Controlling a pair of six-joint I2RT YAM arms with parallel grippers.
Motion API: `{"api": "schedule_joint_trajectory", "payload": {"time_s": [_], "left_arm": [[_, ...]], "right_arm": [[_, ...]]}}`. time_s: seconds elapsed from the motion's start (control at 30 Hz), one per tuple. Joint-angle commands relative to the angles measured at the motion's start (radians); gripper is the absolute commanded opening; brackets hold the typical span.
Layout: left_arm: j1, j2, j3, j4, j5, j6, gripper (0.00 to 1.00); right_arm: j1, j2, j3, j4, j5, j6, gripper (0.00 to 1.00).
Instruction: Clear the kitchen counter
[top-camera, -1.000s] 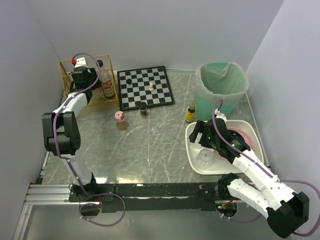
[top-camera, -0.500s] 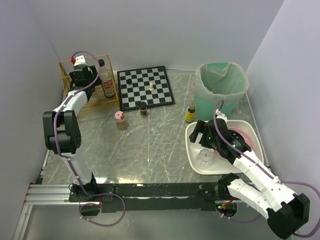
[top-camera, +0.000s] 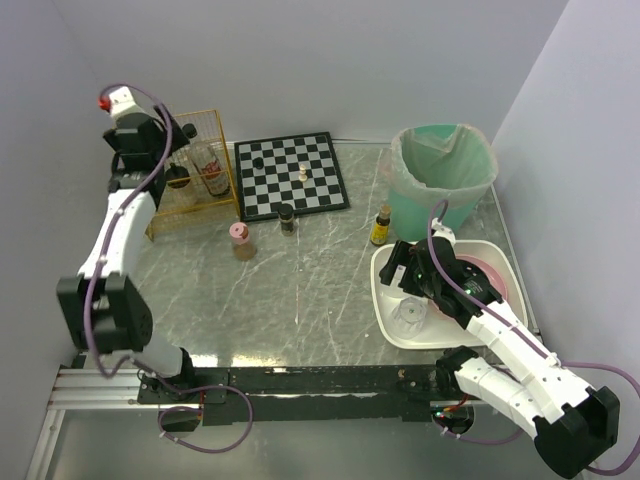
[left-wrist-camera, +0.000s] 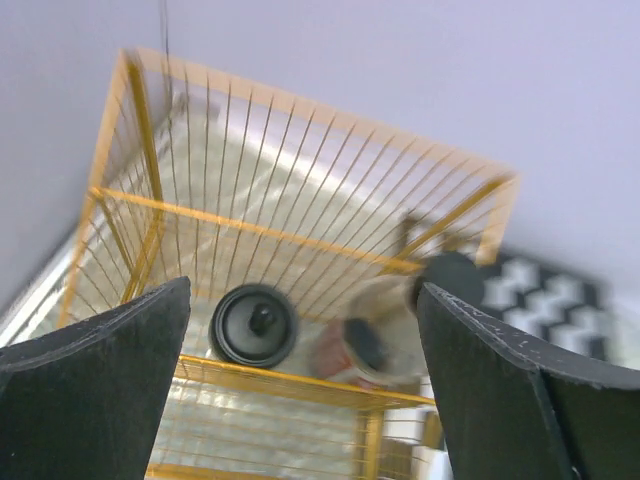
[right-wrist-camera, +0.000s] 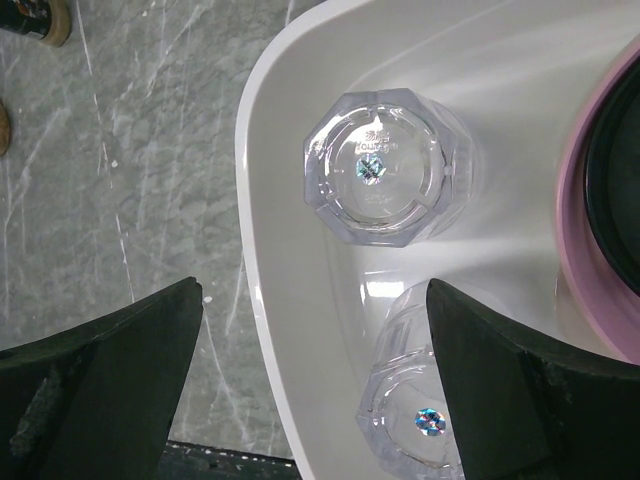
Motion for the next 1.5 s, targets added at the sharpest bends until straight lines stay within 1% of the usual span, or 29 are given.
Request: {"api": "schedule_joint_trajectory", "payload": {"time_s": [0.0, 0.13, 0.17, 0.2, 0.27, 0.33, 0.4, 0.43, 0.47, 0.5, 0.63, 0.73, 0.8, 0.93, 1.1, 1.23, 1.3, 1.37, 1.4, 1.47], "left_arm": [[-0.006, -0.166, -0.014, -0.051, 0.001, -0.088, 0.99], [-0.037, -0.292, -0.097, -0.096, 0.071, -0.151, 0.99], [-0.049, -0.326, -0.118, -0.125, 0.05, -0.163, 0.99], [-0.111, -0.34, -0.126, -0.157, 0.015, -0.177, 0.99], [-0.199, -0.354, -0.141, -0.255, -0.045, -0.217, 0.99], [-0.286, -0.369, -0.17, -0.35, -0.075, -0.26, 0.99], [-0.383, -0.409, -0.238, -0.367, -0.105, -0.29, 0.99], [-0.415, -0.432, -0.273, -0.361, -0.12, -0.303, 0.99], [-0.44, -0.449, -0.31, -0.36, -0.129, -0.315, 0.97], [-0.451, -0.456, -0.347, -0.358, -0.138, -0.324, 0.97], [-0.457, -0.432, -0.424, -0.37, -0.16, -0.335, 0.97], [-0.457, -0.394, -0.454, -0.326, -0.177, -0.301, 0.97], [-0.457, -0.351, -0.453, -0.304, -0.198, -0.285, 0.97], [-0.457, -0.282, -0.468, -0.21, -0.162, -0.274, 0.97], [-0.457, -0.179, -0.465, -0.139, -0.155, -0.269, 0.97], [-0.457, -0.113, -0.451, -0.125, -0.161, -0.254, 0.97], [-0.457, -0.099, -0.45, -0.122, -0.161, -0.251, 0.99], [-0.457, -0.095, -0.45, -0.12, -0.157, -0.249, 0.96], [-0.457, -0.093, -0.45, -0.122, -0.157, -0.246, 0.96], [-0.459, -0.091, -0.448, -0.129, -0.152, -0.238, 0.91]], "right_arm": [[-0.008, -0.007, 0.015, 0.005, 0.032, -0.012, 0.99], [-0.01, -0.003, 0.022, 0.013, 0.037, -0.024, 0.99], [-0.011, 0.0, 0.026, 0.013, 0.037, -0.024, 1.0], [-0.011, 0.0, 0.029, 0.013, 0.038, -0.026, 0.99], [-0.013, 0.002, 0.029, 0.016, 0.04, -0.026, 0.99], [-0.013, 0.005, 0.021, 0.027, 0.038, -0.024, 0.99], [-0.014, 0.009, 0.016, 0.039, 0.029, -0.023, 0.99], [-0.014, 0.017, 0.015, 0.042, 0.023, -0.021, 0.99], [-0.014, 0.023, 0.015, 0.047, 0.017, -0.02, 1.0], [-0.016, 0.026, 0.012, 0.051, 0.009, -0.018, 0.99], [-0.016, 0.033, 0.01, 0.068, -0.019, -0.012, 0.99], [-0.016, 0.028, 0.012, 0.065, -0.02, -0.01, 0.99], [-0.016, 0.019, 0.006, 0.062, -0.017, -0.009, 0.99], [-0.016, 0.003, -0.005, 0.056, -0.014, -0.007, 0.99], [-0.016, -0.004, -0.004, 0.038, -0.005, -0.012, 0.99], [-0.017, -0.01, -0.004, 0.033, -0.002, -0.017, 0.99], [-0.017, -0.009, -0.004, 0.032, 0.001, -0.018, 0.99], [-0.019, -0.006, -0.007, 0.032, 0.006, -0.018, 0.99], [-0.019, -0.004, -0.008, 0.033, 0.006, -0.018, 1.0], [-0.02, -0.004, -0.011, 0.038, 0.001, -0.017, 1.0]]}}
